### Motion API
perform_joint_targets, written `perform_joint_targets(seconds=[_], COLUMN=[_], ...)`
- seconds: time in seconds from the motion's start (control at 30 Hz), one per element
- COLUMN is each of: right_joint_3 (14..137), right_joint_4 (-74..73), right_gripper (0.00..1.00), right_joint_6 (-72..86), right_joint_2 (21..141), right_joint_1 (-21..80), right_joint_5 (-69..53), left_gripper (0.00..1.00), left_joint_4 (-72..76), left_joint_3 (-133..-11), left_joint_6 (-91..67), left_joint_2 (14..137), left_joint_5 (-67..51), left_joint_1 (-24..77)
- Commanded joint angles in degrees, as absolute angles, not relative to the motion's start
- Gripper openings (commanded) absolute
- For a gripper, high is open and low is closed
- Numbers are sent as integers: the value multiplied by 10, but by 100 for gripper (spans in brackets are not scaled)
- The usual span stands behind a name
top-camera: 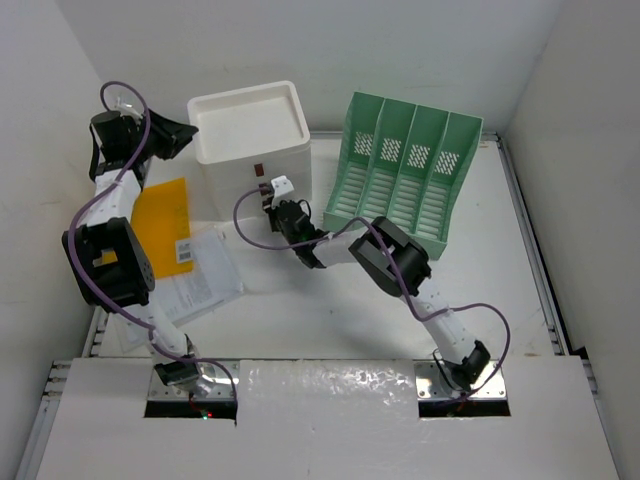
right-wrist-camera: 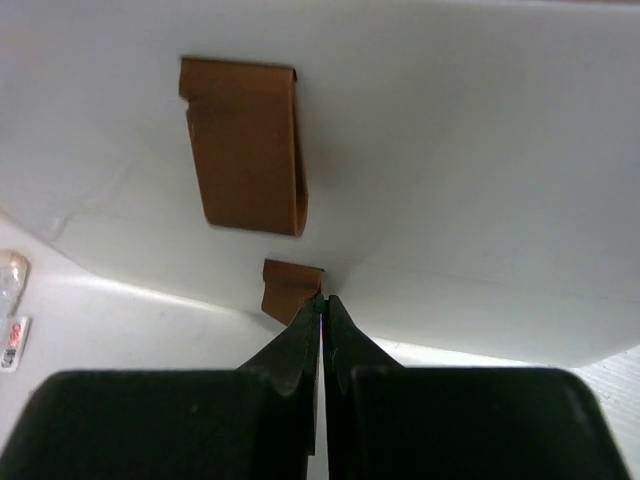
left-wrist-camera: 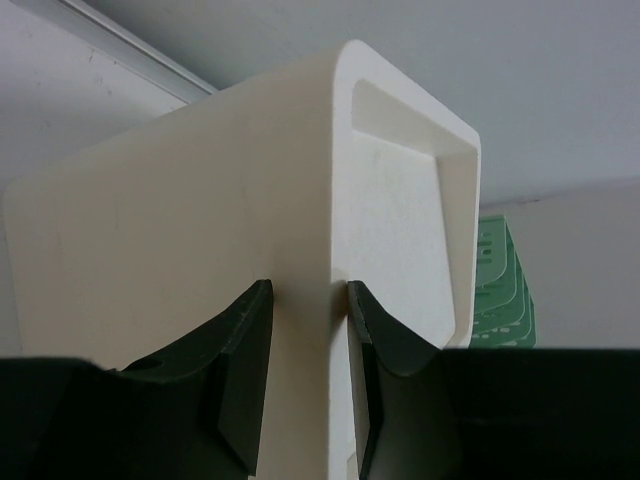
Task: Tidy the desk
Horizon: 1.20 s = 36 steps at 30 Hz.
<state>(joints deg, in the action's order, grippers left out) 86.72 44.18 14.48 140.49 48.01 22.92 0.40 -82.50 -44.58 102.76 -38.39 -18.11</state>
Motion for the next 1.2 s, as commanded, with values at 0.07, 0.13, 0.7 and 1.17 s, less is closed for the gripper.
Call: perform_joint_targets(seconds=[0.07, 0.13, 0.7, 1.17], right_joint_3=[802, 742, 591, 346], right_joint_4=[515, 526, 242, 493], right_gripper=[8, 16, 52, 55], right_joint_6=[100, 84, 45, 76], right_joint_2=[1293, 1238, 996, 919], right_joint_1=[486, 496, 612, 612], right_joint_5=[138, 117, 33, 30], left_gripper=[27, 37, 98, 45], left_joint_4=[-137, -179, -433, -261], left_joint_3=[-845, -891, -722, -331], left_joint_6=[-372, -339, 465, 771], left_joint_2=[1060, 1055, 817, 581], left_joint_5=[-384, -361, -115, -82], left_joint_1=[-178, -181, -183, -183])
